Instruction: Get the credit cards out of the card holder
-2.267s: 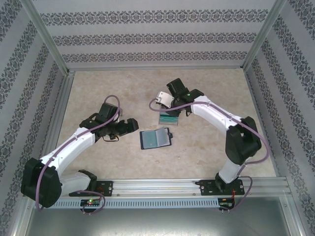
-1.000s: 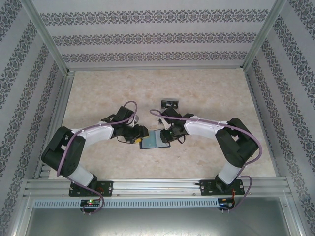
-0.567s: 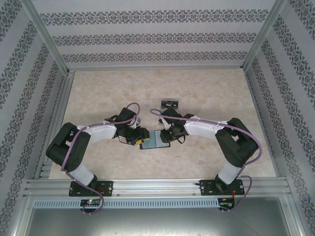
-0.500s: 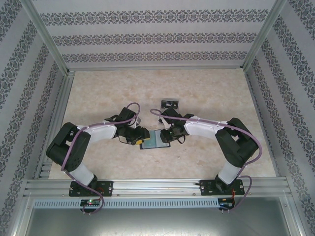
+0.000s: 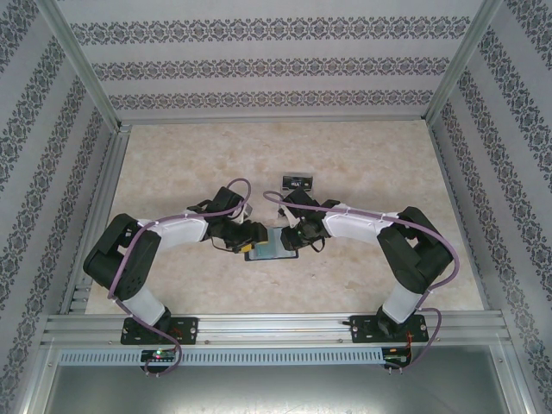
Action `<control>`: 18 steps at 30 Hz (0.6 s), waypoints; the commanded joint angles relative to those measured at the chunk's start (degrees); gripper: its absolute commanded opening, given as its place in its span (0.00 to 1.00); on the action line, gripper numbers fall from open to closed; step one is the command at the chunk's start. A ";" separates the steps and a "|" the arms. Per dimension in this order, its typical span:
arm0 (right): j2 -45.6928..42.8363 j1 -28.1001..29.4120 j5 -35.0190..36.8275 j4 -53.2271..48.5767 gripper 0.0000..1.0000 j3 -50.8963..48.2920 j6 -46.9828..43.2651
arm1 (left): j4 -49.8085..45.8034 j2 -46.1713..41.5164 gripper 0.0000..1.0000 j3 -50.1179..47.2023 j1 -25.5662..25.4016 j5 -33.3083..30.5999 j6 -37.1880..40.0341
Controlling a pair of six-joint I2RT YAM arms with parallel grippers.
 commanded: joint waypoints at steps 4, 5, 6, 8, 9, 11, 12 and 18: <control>2.00 0.76 -0.96 -0.46 0.28 -1.08 0.90 | 3.06 1.54 0.63 1.88 -1.23 2.61 1.41; 2.00 0.76 -0.96 -0.46 0.28 -1.02 0.97 | 3.17 1.54 0.70 1.97 -1.30 2.71 1.48; 2.00 0.75 -0.96 -0.47 0.28 -1.02 1.02 | 3.32 1.54 0.74 2.04 -1.36 2.80 1.55; 2.09 0.76 -1.05 -0.45 0.28 -0.93 1.18 | 3.33 1.63 0.78 2.23 -1.40 2.97 1.67; 2.14 0.75 -1.05 -0.42 0.28 -0.93 1.14 | 3.47 1.71 0.79 2.17 -1.41 3.08 1.71; 2.12 0.72 -1.13 -0.32 0.28 -1.02 1.45 | 3.95 1.89 0.85 2.19 -1.40 3.48 1.75; 2.09 0.67 -1.23 -0.15 0.28 -1.10 1.59 | 4.06 2.06 0.88 2.19 -1.43 3.65 1.63; 1.71 -0.23 -1.75 0.65 0.29 -1.52 2.54 | 5.22 2.51 1.00 1.99 -1.48 4.66 1.55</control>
